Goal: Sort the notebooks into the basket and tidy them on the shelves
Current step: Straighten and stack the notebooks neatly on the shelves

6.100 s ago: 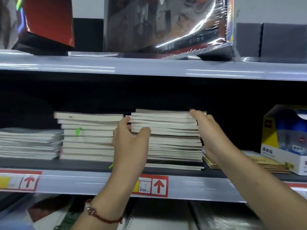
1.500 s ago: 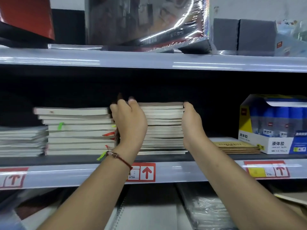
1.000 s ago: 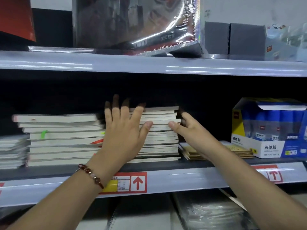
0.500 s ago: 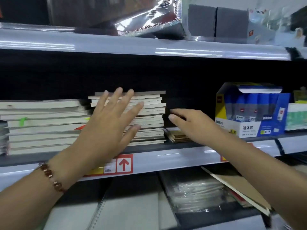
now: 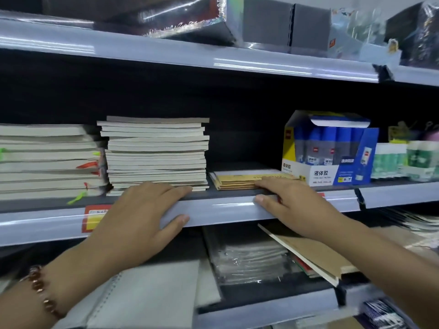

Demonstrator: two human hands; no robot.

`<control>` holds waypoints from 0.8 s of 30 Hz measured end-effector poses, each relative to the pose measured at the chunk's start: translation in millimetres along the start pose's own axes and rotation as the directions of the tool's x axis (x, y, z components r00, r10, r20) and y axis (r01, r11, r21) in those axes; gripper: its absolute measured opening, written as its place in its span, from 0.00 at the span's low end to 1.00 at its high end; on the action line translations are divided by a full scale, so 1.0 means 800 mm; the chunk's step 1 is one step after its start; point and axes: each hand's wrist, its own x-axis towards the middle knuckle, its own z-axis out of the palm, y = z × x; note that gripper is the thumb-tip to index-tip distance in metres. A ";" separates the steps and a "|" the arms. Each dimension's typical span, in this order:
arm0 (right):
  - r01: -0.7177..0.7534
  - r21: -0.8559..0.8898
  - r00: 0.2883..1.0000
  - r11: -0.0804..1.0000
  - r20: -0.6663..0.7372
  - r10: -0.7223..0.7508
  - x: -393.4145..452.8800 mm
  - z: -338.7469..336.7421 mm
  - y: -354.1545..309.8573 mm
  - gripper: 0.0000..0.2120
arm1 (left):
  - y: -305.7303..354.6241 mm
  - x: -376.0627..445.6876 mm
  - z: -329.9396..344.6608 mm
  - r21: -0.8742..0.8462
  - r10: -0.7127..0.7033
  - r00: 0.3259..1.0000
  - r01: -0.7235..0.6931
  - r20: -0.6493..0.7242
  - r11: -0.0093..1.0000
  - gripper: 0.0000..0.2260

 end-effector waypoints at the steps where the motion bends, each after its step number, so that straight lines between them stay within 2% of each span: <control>1: -0.020 0.054 1.000 0.998 -0.015 0.021 0.002 -0.005 0.002 0.15 | 0.009 0.003 -0.002 -0.035 -0.035 0.999 0.034 -0.029 0.999 0.25; 4: -0.155 0.174 0.980 0.972 -0.097 0.174 0.018 -0.028 0.019 0.16 | 0.054 0.029 -0.008 -0.181 -0.131 0.988 0.115 -0.082 0.977 0.22; 7: -0.245 0.072 0.967 0.967 -0.053 0.249 0.043 -0.044 0.045 0.16 | 0.104 0.079 -0.002 -0.363 -0.225 0.974 0.215 0.015 0.907 0.18; 9: -0.234 -0.074 0.970 0.969 0.049 0.238 0.058 -0.048 0.051 0.18 | 0.124 0.115 0.006 -0.324 -0.267 0.957 0.289 0.113 0.901 0.19; 11: -0.182 -0.244 0.959 0.952 0.167 0.227 0.068 -0.048 0.049 0.22 | 0.131 0.147 0.015 -0.194 -0.315 0.922 0.359 0.224 0.913 0.20; 14: -0.106 -0.376 0.940 0.921 0.263 0.216 0.082 -0.045 0.044 0.22 | 0.125 0.176 0.023 -0.069 -0.358 0.852 0.413 0.383 0.908 0.17; 16: -0.053 -0.401 0.936 0.915 0.298 0.185 0.087 -0.044 0.044 0.18 | 0.119 0.178 0.024 -0.072 -0.346 0.844 0.408 0.411 0.910 0.15; 20: 0.045 -0.333 0.945 0.942 0.320 0.068 0.082 -0.052 0.051 0.17 | 0.109 0.166 0.009 -0.164 -0.295 0.877 0.378 0.379 0.911 0.12; 24: 0.040 -0.249 0.962 0.968 0.270 0.030 0.077 -0.056 0.060 0.15 | 0.104 0.165 -0.005 -0.150 -0.258 0.893 0.331 0.369 0.932 0.09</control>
